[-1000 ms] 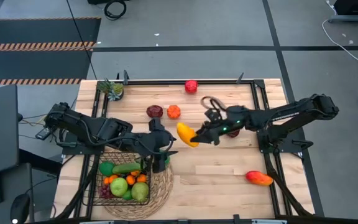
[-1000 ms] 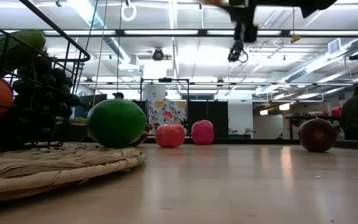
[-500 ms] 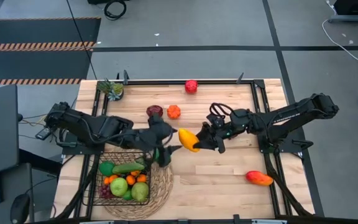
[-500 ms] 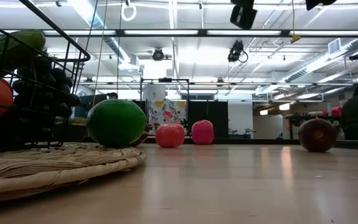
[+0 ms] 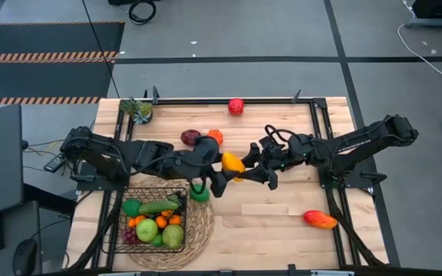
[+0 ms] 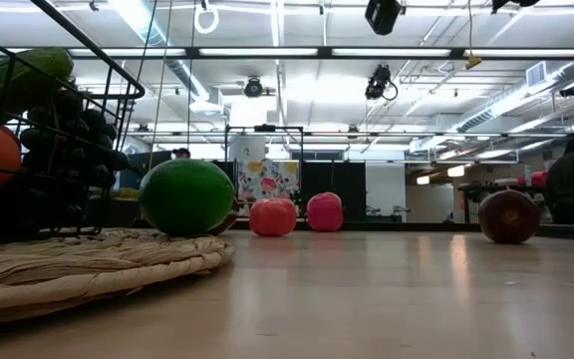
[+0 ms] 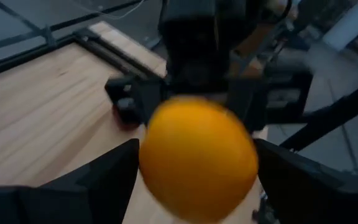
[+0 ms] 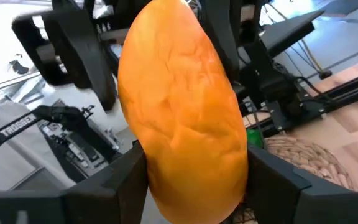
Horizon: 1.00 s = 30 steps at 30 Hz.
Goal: Build produce basket
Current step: Put the yellow mango into the black wire basket
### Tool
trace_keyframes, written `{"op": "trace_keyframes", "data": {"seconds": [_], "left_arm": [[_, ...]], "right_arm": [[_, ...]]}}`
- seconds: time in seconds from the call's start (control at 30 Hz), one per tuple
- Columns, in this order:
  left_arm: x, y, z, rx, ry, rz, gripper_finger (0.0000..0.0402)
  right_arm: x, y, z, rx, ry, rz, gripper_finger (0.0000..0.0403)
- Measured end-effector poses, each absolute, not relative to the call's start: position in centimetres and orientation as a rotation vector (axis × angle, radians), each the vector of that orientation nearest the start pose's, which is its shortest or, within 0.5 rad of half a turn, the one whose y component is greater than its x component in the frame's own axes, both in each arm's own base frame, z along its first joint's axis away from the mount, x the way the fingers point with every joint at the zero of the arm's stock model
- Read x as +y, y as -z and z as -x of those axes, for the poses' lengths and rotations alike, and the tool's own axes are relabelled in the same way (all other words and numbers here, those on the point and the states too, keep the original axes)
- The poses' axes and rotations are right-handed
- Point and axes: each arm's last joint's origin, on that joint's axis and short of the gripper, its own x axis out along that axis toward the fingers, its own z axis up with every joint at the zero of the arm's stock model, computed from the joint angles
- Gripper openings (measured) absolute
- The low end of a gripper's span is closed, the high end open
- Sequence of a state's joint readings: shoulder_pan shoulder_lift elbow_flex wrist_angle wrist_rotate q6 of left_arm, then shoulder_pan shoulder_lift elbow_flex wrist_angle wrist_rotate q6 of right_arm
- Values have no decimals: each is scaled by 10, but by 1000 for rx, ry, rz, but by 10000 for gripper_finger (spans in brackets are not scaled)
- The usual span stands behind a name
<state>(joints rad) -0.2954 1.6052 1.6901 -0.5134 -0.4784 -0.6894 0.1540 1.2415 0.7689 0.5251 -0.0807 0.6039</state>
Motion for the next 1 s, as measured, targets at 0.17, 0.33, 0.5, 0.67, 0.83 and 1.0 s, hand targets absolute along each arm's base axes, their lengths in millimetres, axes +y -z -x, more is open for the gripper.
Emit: {"op": "trace_keyframes", "data": {"seconds": [0.17, 0.33, 0.5, 0.67, 0.83, 1.0], "left_arm": [[-85, -411, -345, 283, -327, 526, 318], [-82, -411, -346, 279, -338, 534, 310], [-82, -410, -345, 290, -341, 529, 256], [-82, -408, -345, 303, -343, 524, 206], [-82, -404, -343, 345, -358, 504, 206], [-87, -396, -330, 467, -378, 501, 206]], "right_arm": [[47, -299, -273, 32, -243, -599, 227], [47, -299, -273, 29, -238, -614, 227], [47, -299, -273, 29, -238, -631, 236], [46, -298, -273, 38, -234, -631, 266], [46, -288, -273, 146, -211, -628, 293], [43, -266, -269, 374, -146, -614, 307]]}}
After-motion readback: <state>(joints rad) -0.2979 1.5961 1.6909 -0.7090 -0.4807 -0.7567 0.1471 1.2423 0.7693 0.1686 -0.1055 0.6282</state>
